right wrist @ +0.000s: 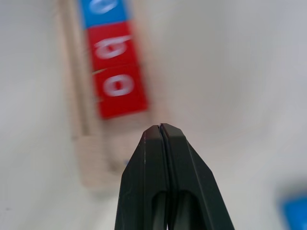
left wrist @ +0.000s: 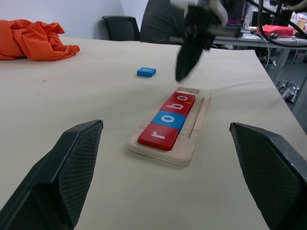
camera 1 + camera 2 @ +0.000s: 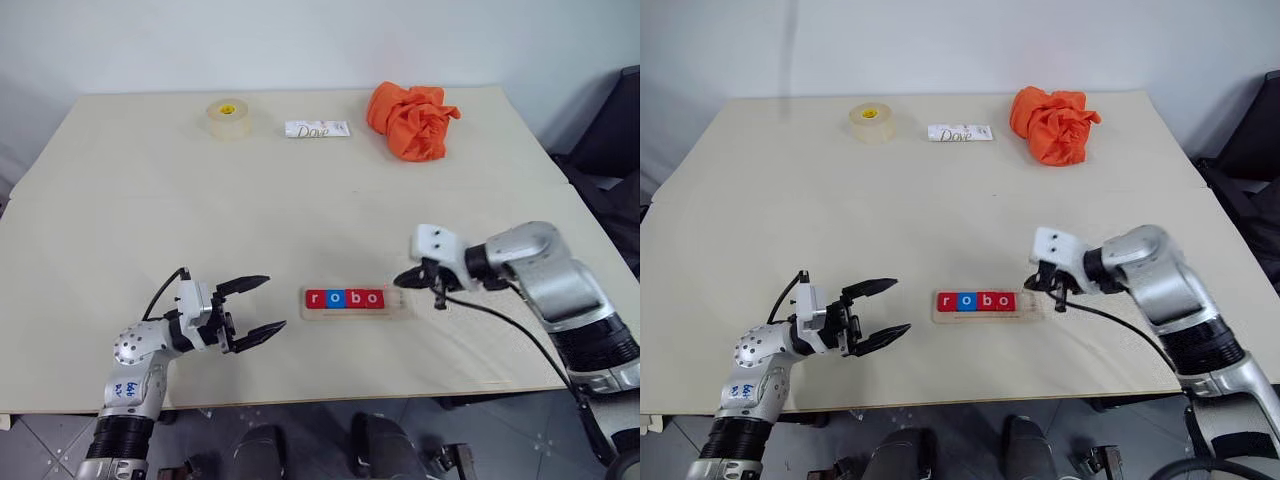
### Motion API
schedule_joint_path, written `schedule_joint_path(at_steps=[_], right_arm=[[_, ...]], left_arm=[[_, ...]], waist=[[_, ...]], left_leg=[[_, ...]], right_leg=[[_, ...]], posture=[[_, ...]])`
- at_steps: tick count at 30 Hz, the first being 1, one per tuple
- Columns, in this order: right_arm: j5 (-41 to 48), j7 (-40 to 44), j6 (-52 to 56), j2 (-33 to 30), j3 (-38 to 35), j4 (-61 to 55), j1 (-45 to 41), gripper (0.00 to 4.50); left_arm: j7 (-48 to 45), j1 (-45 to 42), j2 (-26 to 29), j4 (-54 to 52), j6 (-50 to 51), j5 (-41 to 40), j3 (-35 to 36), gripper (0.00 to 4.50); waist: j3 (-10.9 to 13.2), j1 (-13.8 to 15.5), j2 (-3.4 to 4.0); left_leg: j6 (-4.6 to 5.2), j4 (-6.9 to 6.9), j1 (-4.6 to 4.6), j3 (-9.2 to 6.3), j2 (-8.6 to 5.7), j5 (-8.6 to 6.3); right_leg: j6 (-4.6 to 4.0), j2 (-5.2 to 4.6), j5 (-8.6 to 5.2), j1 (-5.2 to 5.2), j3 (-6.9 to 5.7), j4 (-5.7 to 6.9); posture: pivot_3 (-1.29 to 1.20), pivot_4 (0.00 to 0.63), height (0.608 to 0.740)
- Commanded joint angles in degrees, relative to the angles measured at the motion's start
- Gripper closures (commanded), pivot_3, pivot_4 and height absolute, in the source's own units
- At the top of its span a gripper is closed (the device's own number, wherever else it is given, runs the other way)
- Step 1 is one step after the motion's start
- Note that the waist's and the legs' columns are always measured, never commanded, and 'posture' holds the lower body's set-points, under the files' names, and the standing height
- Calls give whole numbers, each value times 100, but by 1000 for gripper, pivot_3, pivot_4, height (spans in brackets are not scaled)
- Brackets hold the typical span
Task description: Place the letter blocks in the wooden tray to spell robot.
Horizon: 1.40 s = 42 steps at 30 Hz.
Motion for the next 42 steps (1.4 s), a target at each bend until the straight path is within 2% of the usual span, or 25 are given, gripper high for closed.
schedule_joint_path(at_steps=[1,5,8,10,16,18,19,20,23,27,37,42], right_arm=[[288,-303,298,-193,-639,-372,347,4479],[584,-1251,508,137,-1659,-546,795,4479],[941,-1627,844,287,-2318,-884,1331,4479],[1206,-1724,1056,338,-2628,-1088,1670,4130],[1760,-2160,1202,617,-3706,-2158,3032,2317],[2041,-2161,1349,607,-4068,-2590,3464,1537],[2125,-2187,1403,573,-4158,-2740,3603,1364],[2196,-2209,1447,529,-4237,-2883,3742,910],[2411,-2307,1597,469,-4384,-3166,3969,16],[2360,-2952,1674,661,-3958,-3052,3556,16],[1869,-4295,1716,1403,-2568,-1606,2092,16],[1483,-4789,1084,1927,-2260,-463,1510,16]], left_arm=[[-142,-154,78,73,-83,-70,54,0],[-313,-319,112,298,-81,-80,54,0],[-481,-440,151,503,-74,-94,59,0],[-559,-503,164,604,-73,-88,64,0],[-856,-790,296,1040,-87,-57,87,0],[-945,-883,330,1158,-93,-47,86,0],[-979,-915,340,1202,-100,-46,90,0],[-1007,-945,345,1239,-103,-43,94,0],[-1055,-1023,342,1317,-106,-26,95,0],[-1068,-1114,286,1338,-105,6,54,0],[-965,-922,219,916,-60,-36,39,0],[-847,-669,237,556,-14,-93,87,0]], waist=[[0,8,0],[0,18,-1],[0,13,0],[0,18,-1],[0,40,0],[0,81,0],[-1,98,-1],[-2,95,-3],[-2,106,-3],[-2,107,-4],[-2,114,-4],[-3,108,-4]], left_leg=[[0,0,0,-1,0,0],[0,0,0,-1,-1,0],[-1,-1,0,-1,-1,1],[-1,-4,1,-4,0,1],[2,-3,1,-6,-1,0],[2,-4,1,-7,-1,0],[3,-3,1,-6,-2,0],[3,-2,4,-7,-1,0],[4,-2,7,-9,-1,1],[7,-1,6,-10,-1,2],[7,-3,2,-8,-2,3],[8,-3,2,-5,-2,3]], right_leg=[[0,0,0,2,-1,-1],[0,0,0,3,-1,-1],[0,1,0,1,-1,0],[0,2,0,3,-3,-1],[1,2,0,5,-2,-1],[1,2,0,6,-3,-1],[1,2,0,6,-1,-2],[2,2,0,9,-1,-2],[2,3,0,10,0,-2],[2,3,0,11,1,-1],[0,3,0,7,0,-1],[1,3,0,7,1,0]], posture=[[0,150,740],[0,150,740],[0,150,740],[0,150,740],[0,150,740],[0,150,740],[0,150,740],[0,150,740],[0,150,740],[0,150,740],[0,150,740],[0,150,740]])
